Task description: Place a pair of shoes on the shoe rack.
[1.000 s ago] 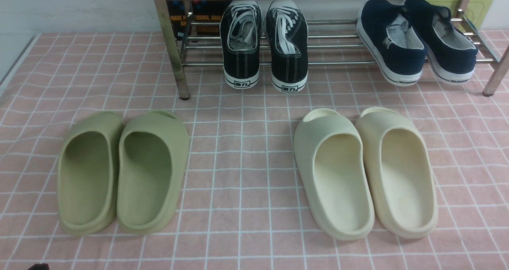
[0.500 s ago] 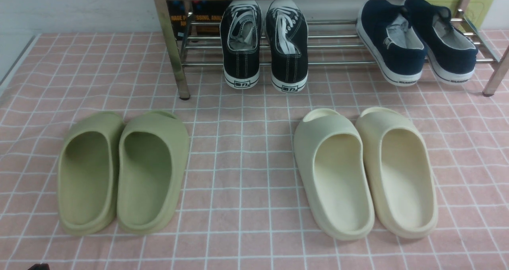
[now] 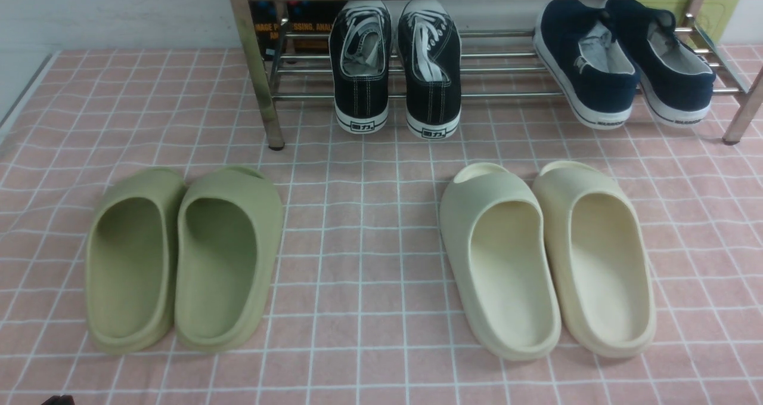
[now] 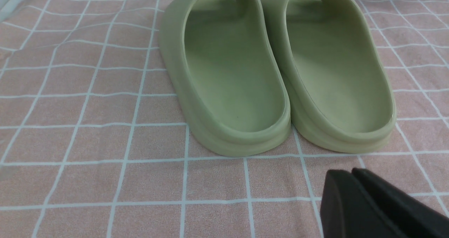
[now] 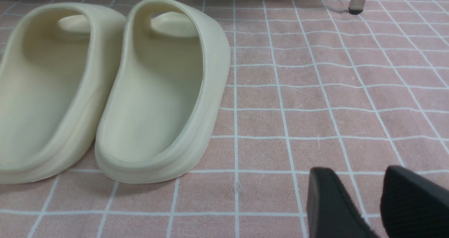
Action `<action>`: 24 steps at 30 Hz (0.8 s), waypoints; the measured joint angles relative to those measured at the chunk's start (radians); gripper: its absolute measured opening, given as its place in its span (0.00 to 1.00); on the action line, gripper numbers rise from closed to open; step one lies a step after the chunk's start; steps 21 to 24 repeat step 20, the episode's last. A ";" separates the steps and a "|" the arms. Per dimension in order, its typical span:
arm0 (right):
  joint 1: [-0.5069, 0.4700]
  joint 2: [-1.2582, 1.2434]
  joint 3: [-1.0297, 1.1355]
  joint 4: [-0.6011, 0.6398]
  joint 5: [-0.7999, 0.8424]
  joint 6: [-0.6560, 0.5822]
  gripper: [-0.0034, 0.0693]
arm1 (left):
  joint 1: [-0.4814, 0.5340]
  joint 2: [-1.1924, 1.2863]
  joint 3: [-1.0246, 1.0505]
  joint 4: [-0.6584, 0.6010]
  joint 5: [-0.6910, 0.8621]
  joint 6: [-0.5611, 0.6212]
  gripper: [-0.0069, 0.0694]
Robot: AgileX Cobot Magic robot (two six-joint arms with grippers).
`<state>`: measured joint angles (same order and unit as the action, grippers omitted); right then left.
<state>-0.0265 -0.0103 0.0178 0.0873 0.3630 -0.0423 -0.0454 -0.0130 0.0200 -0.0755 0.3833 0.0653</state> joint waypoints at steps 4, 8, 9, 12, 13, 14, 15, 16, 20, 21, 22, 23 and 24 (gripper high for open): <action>0.000 0.000 0.000 0.000 0.000 0.000 0.38 | 0.000 0.000 0.000 0.000 0.000 0.000 0.16; 0.000 0.000 0.000 0.000 0.000 0.000 0.38 | 0.000 0.000 0.000 0.000 0.000 0.000 0.16; 0.000 0.000 0.000 0.000 0.000 0.000 0.38 | 0.000 0.000 0.000 0.000 0.000 0.000 0.16; 0.000 0.000 0.000 0.000 0.000 0.000 0.38 | 0.000 0.000 0.000 0.000 0.000 0.000 0.17; 0.000 0.000 0.000 0.000 0.000 0.000 0.38 | 0.000 0.000 0.000 0.000 0.000 0.000 0.17; 0.000 0.000 0.000 0.000 0.000 0.000 0.38 | 0.000 0.000 0.000 0.000 0.000 0.000 0.17; 0.000 0.000 0.000 0.000 0.000 0.000 0.38 | 0.000 0.000 0.000 0.000 0.000 0.000 0.17; 0.000 0.000 0.000 0.000 0.000 0.000 0.38 | 0.000 0.000 0.000 0.000 0.000 0.000 0.17; 0.000 0.000 0.000 0.000 0.000 0.000 0.38 | 0.000 0.000 0.000 0.000 0.000 0.000 0.18; 0.000 0.000 0.000 0.000 0.000 0.000 0.38 | 0.000 0.000 0.000 0.000 0.000 0.000 0.18; 0.000 0.000 0.000 0.000 0.000 0.000 0.38 | 0.000 0.000 0.000 0.000 0.000 0.000 0.18; 0.000 0.000 0.000 0.000 0.000 0.000 0.38 | 0.000 0.000 0.000 0.000 0.000 0.000 0.18; 0.000 0.000 0.000 0.000 0.000 0.000 0.38 | 0.000 0.000 0.000 0.000 0.000 0.000 0.18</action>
